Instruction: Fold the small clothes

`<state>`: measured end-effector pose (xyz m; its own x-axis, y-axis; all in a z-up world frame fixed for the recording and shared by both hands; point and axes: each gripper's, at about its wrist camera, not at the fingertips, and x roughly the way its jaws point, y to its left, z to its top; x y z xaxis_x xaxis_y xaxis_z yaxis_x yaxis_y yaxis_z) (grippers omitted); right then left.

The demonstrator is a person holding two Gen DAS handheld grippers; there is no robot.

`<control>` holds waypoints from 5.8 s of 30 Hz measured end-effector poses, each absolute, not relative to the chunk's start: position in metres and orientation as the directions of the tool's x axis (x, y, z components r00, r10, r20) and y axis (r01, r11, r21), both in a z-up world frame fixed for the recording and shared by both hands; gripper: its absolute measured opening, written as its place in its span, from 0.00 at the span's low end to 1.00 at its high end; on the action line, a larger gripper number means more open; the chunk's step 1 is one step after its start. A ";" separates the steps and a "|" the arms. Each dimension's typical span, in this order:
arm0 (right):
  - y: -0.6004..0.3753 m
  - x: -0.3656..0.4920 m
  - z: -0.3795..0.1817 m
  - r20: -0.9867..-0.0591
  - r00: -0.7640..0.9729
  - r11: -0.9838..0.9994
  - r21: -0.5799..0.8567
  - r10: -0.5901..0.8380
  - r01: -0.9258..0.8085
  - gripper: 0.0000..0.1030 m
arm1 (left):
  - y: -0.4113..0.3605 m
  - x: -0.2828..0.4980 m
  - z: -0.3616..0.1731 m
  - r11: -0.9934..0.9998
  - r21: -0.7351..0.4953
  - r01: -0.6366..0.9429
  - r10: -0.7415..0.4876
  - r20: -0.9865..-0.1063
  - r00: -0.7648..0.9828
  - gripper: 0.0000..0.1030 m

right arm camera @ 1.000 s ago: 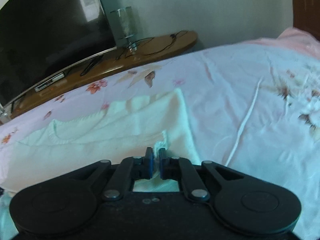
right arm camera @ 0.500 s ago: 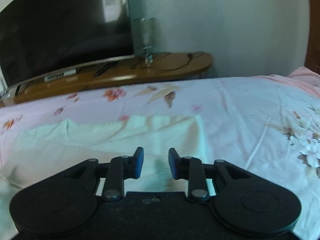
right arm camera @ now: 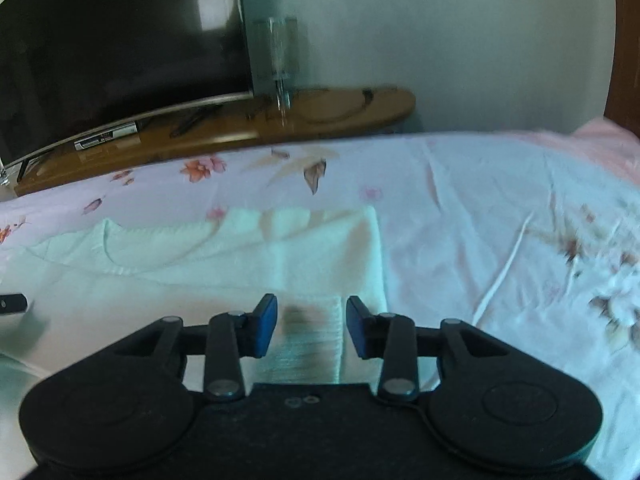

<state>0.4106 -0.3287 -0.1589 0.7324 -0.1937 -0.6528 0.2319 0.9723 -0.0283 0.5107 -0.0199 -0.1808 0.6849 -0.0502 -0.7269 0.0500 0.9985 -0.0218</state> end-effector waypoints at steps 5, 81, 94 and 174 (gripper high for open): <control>-0.333 0.407 -0.161 -0.682 0.711 0.969 0.010 -0.174 0.247 0.37 | -0.012 0.502 -0.173 0.999 -0.044 0.013 -0.042 -0.739 0.673 0.85; -0.332 0.263 -0.115 -0.644 0.763 0.987 0.083 -0.050 0.134 0.43 | 0.035 0.337 -0.144 0.990 -0.052 0.133 -0.124 -0.774 0.621 0.86; -0.301 0.078 -0.143 -0.763 0.638 0.968 0.069 -0.106 0.243 0.45 | 0.075 0.174 -0.156 0.963 -0.189 0.194 -0.264 -0.812 0.521 0.86; -0.394 0.472 -0.158 -0.691 0.723 0.980 0.152 0.013 0.128 0.08 | -0.044 0.561 -0.163 0.962 -0.015 0.273 -0.198 -0.726 0.659 0.10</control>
<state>0.4717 -0.3944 -0.1583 0.7227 0.0130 -0.6911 0.1279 0.9801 0.1521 0.5607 -0.0437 -0.1626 0.6585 -0.1979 -0.7261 0.2726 0.9620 -0.0150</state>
